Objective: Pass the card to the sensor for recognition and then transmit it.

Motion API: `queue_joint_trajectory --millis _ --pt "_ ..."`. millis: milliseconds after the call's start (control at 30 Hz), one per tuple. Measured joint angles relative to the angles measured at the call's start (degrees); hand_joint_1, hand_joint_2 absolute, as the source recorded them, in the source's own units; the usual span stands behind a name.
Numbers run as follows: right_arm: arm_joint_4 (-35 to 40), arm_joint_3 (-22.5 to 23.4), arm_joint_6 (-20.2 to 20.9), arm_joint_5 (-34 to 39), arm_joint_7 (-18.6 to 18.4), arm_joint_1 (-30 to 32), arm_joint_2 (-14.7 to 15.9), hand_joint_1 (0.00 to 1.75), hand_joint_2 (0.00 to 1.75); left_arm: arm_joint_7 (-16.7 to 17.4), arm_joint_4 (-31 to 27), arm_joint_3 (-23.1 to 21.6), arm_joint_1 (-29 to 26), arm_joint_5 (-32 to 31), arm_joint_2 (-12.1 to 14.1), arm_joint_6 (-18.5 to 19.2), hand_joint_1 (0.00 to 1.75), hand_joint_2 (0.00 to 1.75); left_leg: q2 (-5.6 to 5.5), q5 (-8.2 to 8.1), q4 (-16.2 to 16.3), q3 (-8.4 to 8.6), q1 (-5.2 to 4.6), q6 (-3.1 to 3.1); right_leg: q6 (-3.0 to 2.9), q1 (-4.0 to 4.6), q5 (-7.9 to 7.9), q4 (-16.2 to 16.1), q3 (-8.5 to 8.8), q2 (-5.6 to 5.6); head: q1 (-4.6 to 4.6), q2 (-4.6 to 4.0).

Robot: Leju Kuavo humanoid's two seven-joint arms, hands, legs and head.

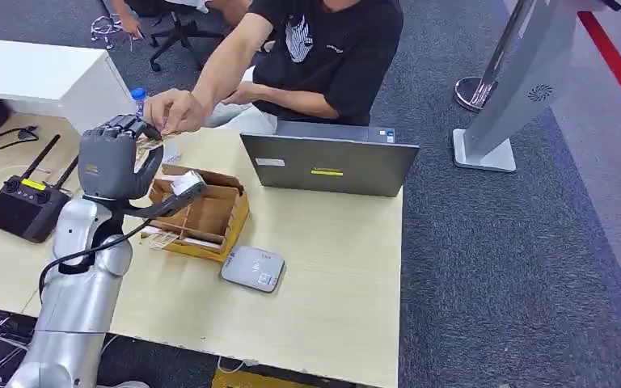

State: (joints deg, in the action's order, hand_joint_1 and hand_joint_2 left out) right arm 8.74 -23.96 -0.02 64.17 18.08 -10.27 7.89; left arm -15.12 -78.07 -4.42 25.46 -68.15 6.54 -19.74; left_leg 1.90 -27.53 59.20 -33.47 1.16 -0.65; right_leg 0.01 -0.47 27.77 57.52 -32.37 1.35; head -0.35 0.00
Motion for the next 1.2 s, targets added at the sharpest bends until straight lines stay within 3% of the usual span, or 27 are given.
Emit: queue_joint_trajectory --millis 133,200,333,467,733,1200 --pt "-0.02 0.09 0.04 1.51 0.39 0.59 0.22 0.00 1.75 -5.66 -2.58 -0.50 -2.22 3.83 -1.16 2.30 1.75 1.75 -0.03 -0.01 0.00 0.00 -0.01 0.00 0.01 -0.01 0.01 -0.01 0.00 0.02 0.02 0.00" --pt "-0.07 0.26 0.26 2.32 0.57 1.07 0.42 0.00 1.75 -6.63 -5.10 -2.47 -4.28 4.94 -1.66 3.57 1.75 1.75 -0.08 -0.01 0.00 -0.02 -0.02 0.02 0.01 -0.03 0.02 -0.02 0.00 0.05 0.02 0.00" --pt "-0.13 0.83 0.28 4.18 1.29 1.74 0.50 0.00 1.75 -8.58 -9.16 -8.68 -7.43 7.70 -1.73 6.50 1.75 1.75 -0.06 -0.03 0.00 -0.05 -0.04 0.04 0.01 -0.04 0.01 -0.02 0.00 0.05 0.02 0.00" --pt "-0.15 1.47 -0.04 4.96 0.92 1.86 0.42 0.00 1.75 -10.63 -9.97 -15.52 -9.25 9.86 0.64 8.74 1.75 1.75 -0.07 -0.03 0.00 -0.03 -0.04 0.04 0.01 -0.05 0.01 -0.02 0.00 0.05 0.02 0.00" --pt "-0.17 1.68 -0.04 5.05 0.50 1.87 0.42 0.00 1.75 -11.27 -9.94 -21.20 -10.39 10.36 4.00 8.41 1.75 1.75 -0.09 0.02 -0.02 -0.03 0.00 0.03 0.00 -0.02 0.01 0.00 0.00 0.06 0.02 0.00" --pt "-0.17 1.68 -0.13 5.12 0.11 1.84 0.42 0.00 1.75 -10.59 -9.77 -23.52 -10.33 9.90 5.86 9.47 1.75 1.75 -0.09 0.02 -0.02 -0.04 -0.03 0.03 0.01 -0.03 0.01 0.00 0.00 0.07 0.02 0.00"
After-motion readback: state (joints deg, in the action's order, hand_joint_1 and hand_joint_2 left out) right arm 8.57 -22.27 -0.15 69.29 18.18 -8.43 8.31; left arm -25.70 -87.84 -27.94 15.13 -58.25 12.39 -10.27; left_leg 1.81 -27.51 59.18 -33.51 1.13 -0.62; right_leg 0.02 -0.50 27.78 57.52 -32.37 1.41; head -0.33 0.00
